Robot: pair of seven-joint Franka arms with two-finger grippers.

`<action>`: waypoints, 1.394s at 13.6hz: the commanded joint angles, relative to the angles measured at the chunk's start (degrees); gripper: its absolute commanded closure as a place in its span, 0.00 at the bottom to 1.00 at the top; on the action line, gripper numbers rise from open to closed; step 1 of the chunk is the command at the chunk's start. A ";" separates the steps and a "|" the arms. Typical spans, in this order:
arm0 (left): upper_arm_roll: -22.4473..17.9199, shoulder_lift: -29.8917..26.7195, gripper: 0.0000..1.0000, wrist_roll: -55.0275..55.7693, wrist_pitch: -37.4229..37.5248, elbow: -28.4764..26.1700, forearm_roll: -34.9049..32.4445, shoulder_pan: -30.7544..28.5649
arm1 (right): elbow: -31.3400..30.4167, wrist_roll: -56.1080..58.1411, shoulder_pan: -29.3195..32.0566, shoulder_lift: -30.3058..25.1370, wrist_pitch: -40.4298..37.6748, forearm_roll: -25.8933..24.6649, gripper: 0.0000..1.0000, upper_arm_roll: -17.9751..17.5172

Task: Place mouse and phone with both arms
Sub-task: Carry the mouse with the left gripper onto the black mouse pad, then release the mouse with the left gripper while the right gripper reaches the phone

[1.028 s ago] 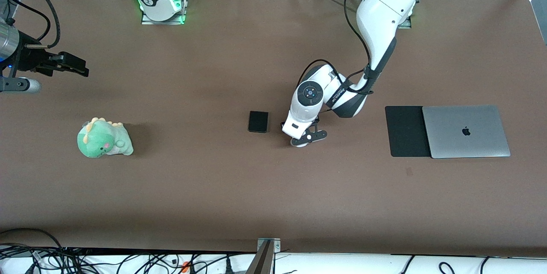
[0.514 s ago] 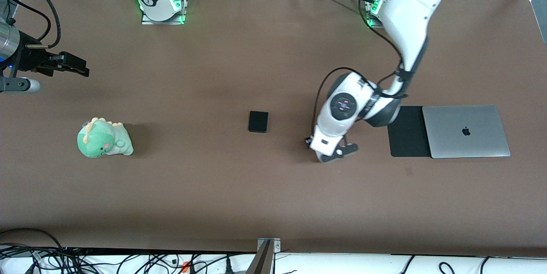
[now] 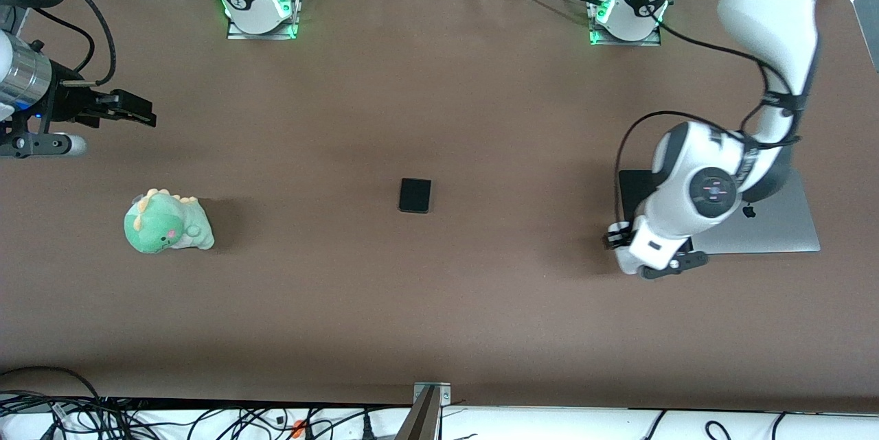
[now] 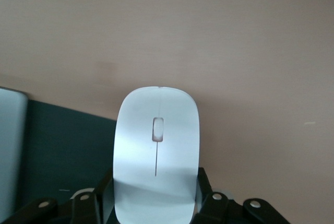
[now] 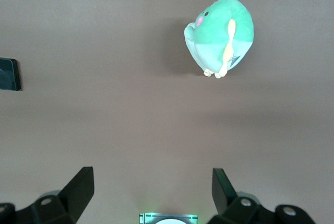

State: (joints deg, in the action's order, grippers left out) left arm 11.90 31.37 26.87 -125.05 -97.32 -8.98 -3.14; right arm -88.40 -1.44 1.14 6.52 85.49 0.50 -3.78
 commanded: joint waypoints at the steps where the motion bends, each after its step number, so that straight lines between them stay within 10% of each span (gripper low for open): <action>1: 1.02 -3.07 0.44 -7.07 -1.07 -5.94 -1.48 -4.93 | 0.16 0.04 -1.92 0.50 -0.15 1.00 0.00 0.00; 7: 0.84 -4.91 0.42 -10.87 -20.92 -22.90 -2.35 -9.87 | 0.07 -9.97 -10.09 4.81 4.32 1.26 0.00 -0.08; 11: 0.93 -4.56 0.40 -10.87 -20.94 -23.70 -2.62 -9.61 | 0.07 -17.70 -14.49 8.32 9.24 1.35 0.00 -0.08; 14: 0.84 -4.12 0.00 -10.87 -20.94 -23.61 -3.93 -9.43 | -0.02 -23.76 -17.57 11.31 13.81 3.80 0.00 -0.08; 19: 1.02 -7.80 0.00 -12.96 -20.41 -21.95 -4.73 -9.60 | -0.02 -32.46 -22.57 17.55 24.43 4.07 0.00 -0.08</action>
State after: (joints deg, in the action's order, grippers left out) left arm 12.57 27.49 16.10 -146.12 -118.92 -12.35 -12.29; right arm -88.65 -30.28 -19.45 22.04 106.47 3.61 -4.23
